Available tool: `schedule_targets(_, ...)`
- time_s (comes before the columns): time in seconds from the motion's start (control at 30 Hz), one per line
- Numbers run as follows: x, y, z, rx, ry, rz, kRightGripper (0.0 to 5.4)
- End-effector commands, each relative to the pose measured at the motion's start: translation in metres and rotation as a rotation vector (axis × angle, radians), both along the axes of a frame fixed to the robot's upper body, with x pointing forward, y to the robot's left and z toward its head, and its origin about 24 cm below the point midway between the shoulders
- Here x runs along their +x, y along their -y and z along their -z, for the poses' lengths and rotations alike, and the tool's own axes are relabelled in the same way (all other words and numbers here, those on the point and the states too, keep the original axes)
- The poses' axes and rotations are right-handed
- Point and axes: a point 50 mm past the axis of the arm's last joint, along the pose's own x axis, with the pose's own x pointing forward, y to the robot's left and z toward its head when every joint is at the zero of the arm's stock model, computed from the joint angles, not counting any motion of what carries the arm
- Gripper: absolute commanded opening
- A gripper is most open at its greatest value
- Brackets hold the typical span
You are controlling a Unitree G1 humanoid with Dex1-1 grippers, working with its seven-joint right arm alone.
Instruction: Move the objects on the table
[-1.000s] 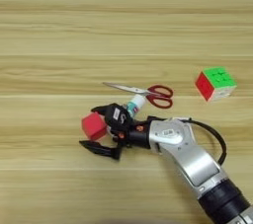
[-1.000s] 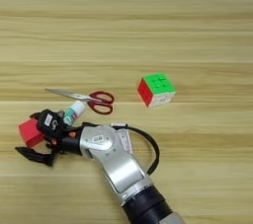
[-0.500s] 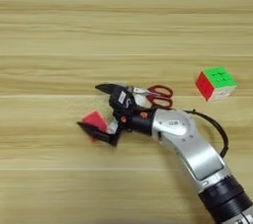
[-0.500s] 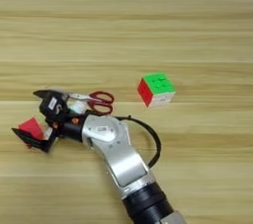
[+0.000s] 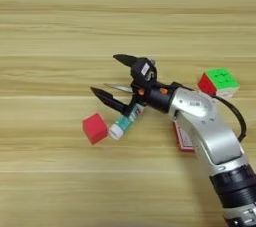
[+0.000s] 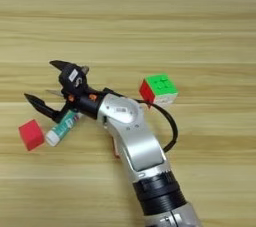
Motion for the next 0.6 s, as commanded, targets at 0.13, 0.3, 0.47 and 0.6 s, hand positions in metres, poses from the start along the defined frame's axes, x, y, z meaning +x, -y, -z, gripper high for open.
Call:
schedule_targets(0.13,0.015,0.023,-0.044,0.042,0.158,0.084,5.38)
schedule_targets(0.3,0.021,0.048,-0.051,0.023,0.171,0.161,5.38)
schedule_targets(0.47,0.027,0.079,-0.057,-0.005,0.183,0.25,5.38)
schedule_targets(0.6,0.03,0.111,-0.062,-0.045,0.192,0.347,5.38)
